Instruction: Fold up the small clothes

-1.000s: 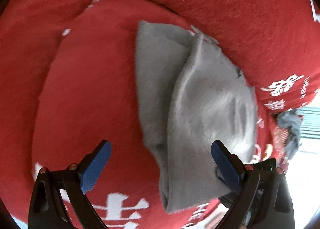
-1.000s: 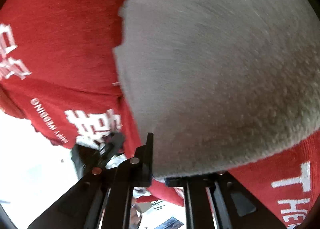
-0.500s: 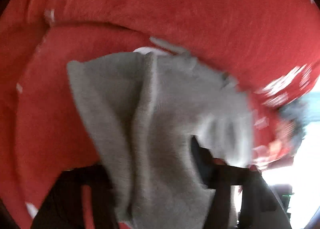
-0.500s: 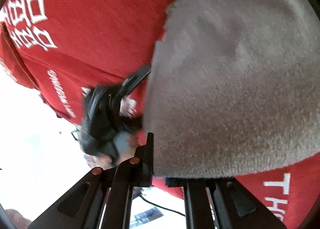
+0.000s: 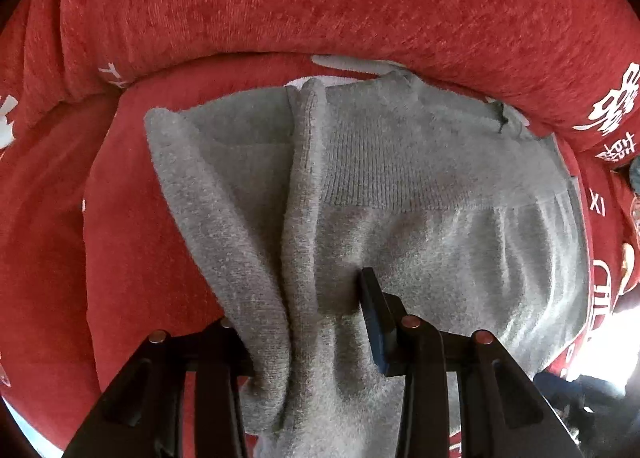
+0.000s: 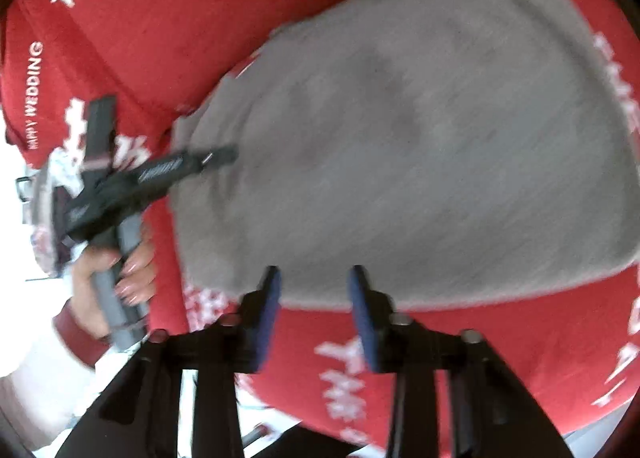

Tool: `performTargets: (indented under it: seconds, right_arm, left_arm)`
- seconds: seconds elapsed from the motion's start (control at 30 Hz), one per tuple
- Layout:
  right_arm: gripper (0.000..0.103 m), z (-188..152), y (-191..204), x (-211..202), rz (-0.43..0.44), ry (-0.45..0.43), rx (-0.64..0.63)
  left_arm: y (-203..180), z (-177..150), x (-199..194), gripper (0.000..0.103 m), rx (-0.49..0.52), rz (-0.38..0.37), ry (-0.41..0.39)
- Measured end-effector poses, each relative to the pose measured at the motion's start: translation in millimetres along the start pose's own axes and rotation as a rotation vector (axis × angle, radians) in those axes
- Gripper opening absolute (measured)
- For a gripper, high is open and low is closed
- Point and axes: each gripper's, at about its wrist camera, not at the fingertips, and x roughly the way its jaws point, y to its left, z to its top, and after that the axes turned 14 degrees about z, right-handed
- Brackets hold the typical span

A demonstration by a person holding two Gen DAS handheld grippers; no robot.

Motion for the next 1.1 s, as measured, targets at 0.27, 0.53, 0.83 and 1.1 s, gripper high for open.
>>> performTargets:
  seconds: [0.27, 0.53, 0.83, 1.1]
  right_arm:
    - [0.016, 8, -40, 12, -0.047, 0.019, 0.047]
    - [0.016, 7, -45, 16, 0.001, 0.028, 0.045]
    - [0.016, -4, -75, -36, 0.125, -0.031, 0.091]
    - [0.016, -3, -126, -110, 0.189, -0.175, 0.154]
  left_arm:
    - [-16, 0, 2, 0.040, 0.014, 0.047, 0.001]
    - [-57, -1, -9, 0.023, 0.057, 0.096, -0.058]
    - [-117, 9, -96, 0.017, 0.037, -0.102, -0.203]
    - [-286, 33, -116, 0.014, 0.273, -0.229, -0.264]
